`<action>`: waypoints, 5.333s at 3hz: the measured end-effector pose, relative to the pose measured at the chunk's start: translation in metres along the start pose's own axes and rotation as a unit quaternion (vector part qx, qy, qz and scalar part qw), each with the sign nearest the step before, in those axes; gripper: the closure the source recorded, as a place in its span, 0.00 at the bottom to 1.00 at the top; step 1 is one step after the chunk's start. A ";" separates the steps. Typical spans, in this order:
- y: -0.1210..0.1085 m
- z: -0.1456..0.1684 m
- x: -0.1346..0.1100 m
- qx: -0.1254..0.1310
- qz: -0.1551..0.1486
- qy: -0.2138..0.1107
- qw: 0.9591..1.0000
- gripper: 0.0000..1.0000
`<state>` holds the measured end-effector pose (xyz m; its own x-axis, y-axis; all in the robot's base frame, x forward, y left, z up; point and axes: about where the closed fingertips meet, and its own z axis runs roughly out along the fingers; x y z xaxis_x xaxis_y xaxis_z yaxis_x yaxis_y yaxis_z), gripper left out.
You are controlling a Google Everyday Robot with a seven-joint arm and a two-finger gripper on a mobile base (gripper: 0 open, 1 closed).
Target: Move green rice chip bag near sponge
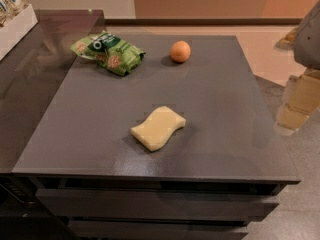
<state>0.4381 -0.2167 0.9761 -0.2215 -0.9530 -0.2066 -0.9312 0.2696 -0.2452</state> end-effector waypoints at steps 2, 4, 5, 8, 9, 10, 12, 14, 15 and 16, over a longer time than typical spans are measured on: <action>-0.001 0.010 -0.020 -0.008 0.000 -0.024 1.000 0.00; -0.006 0.045 -0.122 -0.035 -0.003 -0.102 0.994 0.00; -0.018 0.057 -0.182 -0.033 0.017 -0.140 0.989 0.00; -0.055 0.098 -0.305 0.009 0.087 -0.236 0.968 0.00; -0.063 0.109 -0.330 0.024 0.102 -0.262 0.959 0.00; -0.069 0.121 -0.354 0.035 0.117 -0.285 0.951 0.00; -0.082 0.129 -0.348 0.047 0.142 -0.278 0.949 0.00; -0.124 0.154 -0.338 0.073 0.195 -0.274 0.939 0.00; -0.149 0.165 -0.331 0.086 0.212 -0.268 0.936 0.00; -0.173 0.178 -0.331 0.089 0.215 -0.263 0.936 0.00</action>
Offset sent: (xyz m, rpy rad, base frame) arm 0.0201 0.0488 -0.0170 0.1187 0.0281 0.0366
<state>0.7242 0.0763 0.9177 -0.3488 -0.5639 -0.7485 -0.7144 0.6769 -0.1771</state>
